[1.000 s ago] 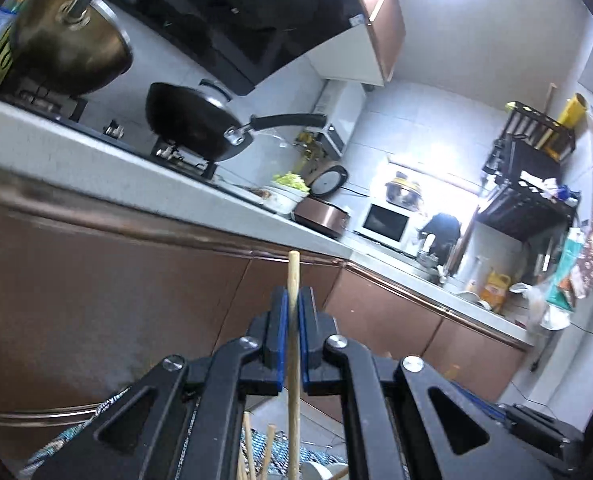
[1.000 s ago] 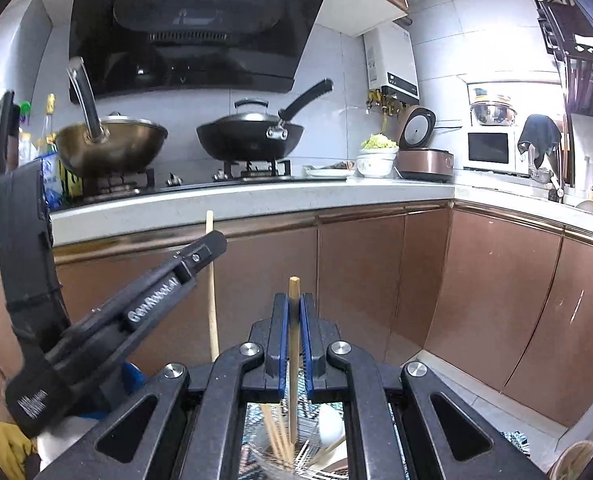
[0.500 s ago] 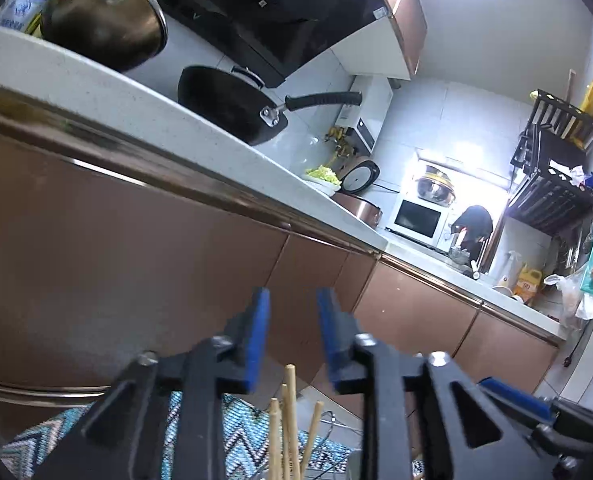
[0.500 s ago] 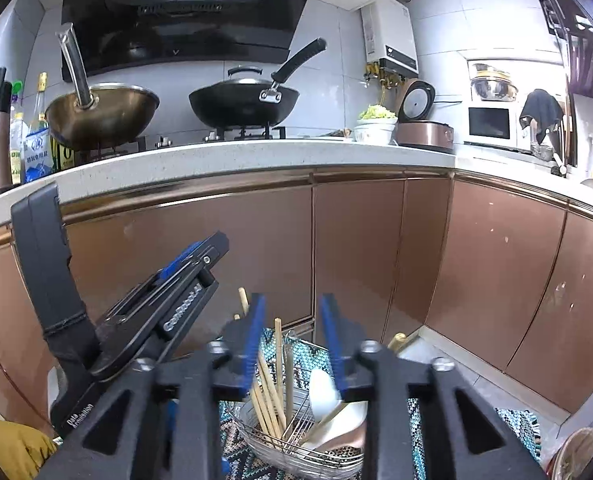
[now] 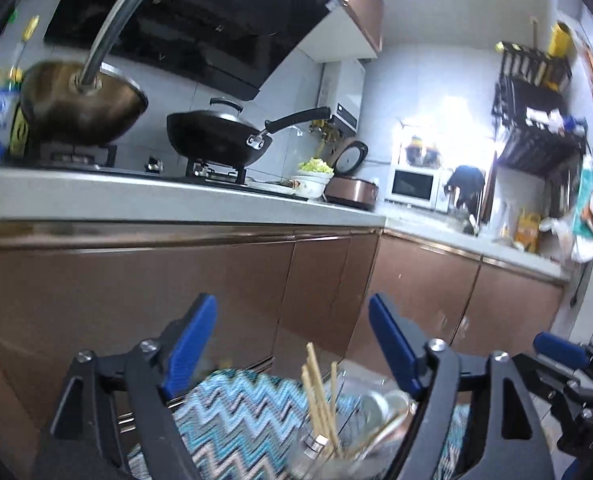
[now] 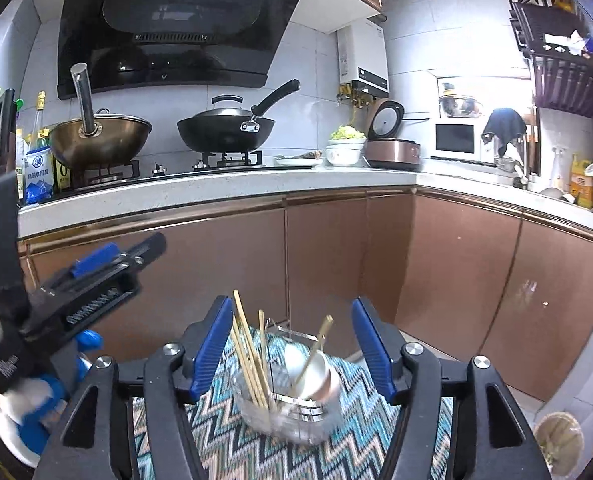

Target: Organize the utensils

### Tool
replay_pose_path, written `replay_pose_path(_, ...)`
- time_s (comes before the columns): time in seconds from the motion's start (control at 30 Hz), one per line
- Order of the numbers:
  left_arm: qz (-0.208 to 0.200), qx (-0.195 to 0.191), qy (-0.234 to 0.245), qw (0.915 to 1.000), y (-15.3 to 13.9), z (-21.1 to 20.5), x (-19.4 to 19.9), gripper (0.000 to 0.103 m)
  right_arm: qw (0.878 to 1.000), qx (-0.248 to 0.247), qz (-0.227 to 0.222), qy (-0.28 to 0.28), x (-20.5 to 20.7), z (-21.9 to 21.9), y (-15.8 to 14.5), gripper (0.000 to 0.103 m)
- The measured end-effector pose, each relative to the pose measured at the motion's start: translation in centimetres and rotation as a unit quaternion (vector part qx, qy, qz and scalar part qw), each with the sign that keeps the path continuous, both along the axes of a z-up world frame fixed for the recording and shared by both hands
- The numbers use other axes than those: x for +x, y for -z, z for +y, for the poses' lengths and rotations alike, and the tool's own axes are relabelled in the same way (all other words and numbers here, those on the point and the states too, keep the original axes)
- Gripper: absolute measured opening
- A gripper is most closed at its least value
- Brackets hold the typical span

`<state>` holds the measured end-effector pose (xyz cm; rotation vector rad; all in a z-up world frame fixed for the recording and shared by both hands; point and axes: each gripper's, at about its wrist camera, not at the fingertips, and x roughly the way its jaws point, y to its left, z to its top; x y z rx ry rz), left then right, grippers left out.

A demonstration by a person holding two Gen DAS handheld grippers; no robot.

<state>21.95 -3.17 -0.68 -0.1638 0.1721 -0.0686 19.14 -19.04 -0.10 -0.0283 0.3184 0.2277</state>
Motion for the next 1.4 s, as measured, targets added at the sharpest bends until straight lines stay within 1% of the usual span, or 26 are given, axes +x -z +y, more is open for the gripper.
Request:
replay_pose_path(0.07,0.011,0.021,-0.001,0.9997,-0.6,0.0,-1.8,0.083,1.000,-0.004,0.003,0.012,-1.6,0.0,-0.3,0.072)
replay_pose_path(0.1,0.014,0.028,-0.002,0.9995,-0.8,0.0,-2.6,0.083,1.000,-0.005,0.002,0.017,-2.5,0.0,-0.4,0.075)
replay_pose_path(0.17,0.015,0.045,-0.010,0.9988,-1.1,0.0,-4.6,0.083,1.000,-0.009,-0.002,0.027,-4.0,0.2,-0.7,0.088)
replay_pose_path(0.2,0.016,0.051,-0.011,0.9985,-1.3,0.1,-5.5,0.083,0.999,-0.013,-0.005,0.036,-5.2,0.3,-0.9,0.090)
replay_pose_path(0.27,0.018,0.065,-0.018,0.9976,-1.6,0.3,-7.4,0.084,0.999,-0.016,-0.011,0.048,-6.5,0.5,-1.1,0.099)
replay_pose_path(0.33,0.017,0.075,-0.024,0.9967,-1.9,0.4,-9.1,0.084,0.998,-0.016,-0.018,0.063,-8.2,0.7,-1.4,0.103)
replay_pose_path(0.43,0.014,0.089,-0.035,0.9953,-2.3,0.4,-11.4,0.086,0.997,-0.007,-0.025,0.077,-10.3,0.6,-1.7,0.103)
replay_pose_path(0.47,0.010,0.098,-0.045,0.9941,-2.5,0.2,-12.4,0.089,0.996,-0.006,-0.024,0.082,-10.8,0.6,-1.7,0.103)
replay_pose_path(0.53,0.001,0.111,-0.050,0.9926,-2.8,0.0,-13.9,0.093,0.995,-0.008,-0.026,0.092,-12.0,0.5,-1.8,0.103)
replay_pose_path(0.7,-0.014,0.122,-0.055,0.9909,-3.4,-0.5,-16.8,0.098,0.992,-0.019,-0.038,0.123,-15.0,0.2,-1.8,0.103)
replay_pose_path(0.8,-0.024,0.116,-0.058,0.9912,-3.7,-0.4,-18.2,0.100,0.989,-0.021,-0.049,0.136,-16.5,0.1,-2.0,0.103)
replay_pose_path(0.97,-0.018,0.099,-0.051,0.9936,-4.1,0.0,-19.6,0.100,0.987,-0.024,-0.058,0.147,-18.4,-0.1,-2.0,0.103)
replay_pose_path(1.2,-0.026,0.113,-0.051,0.9919,-4.3,-0.3,-21.3,0.100,0.984,-0.030,-0.074,0.158,-20.8,0.0,-2.3,0.103)
replay_pose_path(1.4,-0.036,0.122,-0.056,0.9902,-4.8,-0.5,-22.9,0.100,0.983,-0.032,-0.083,0.159,-22.1,0.4,-2.8,0.103)
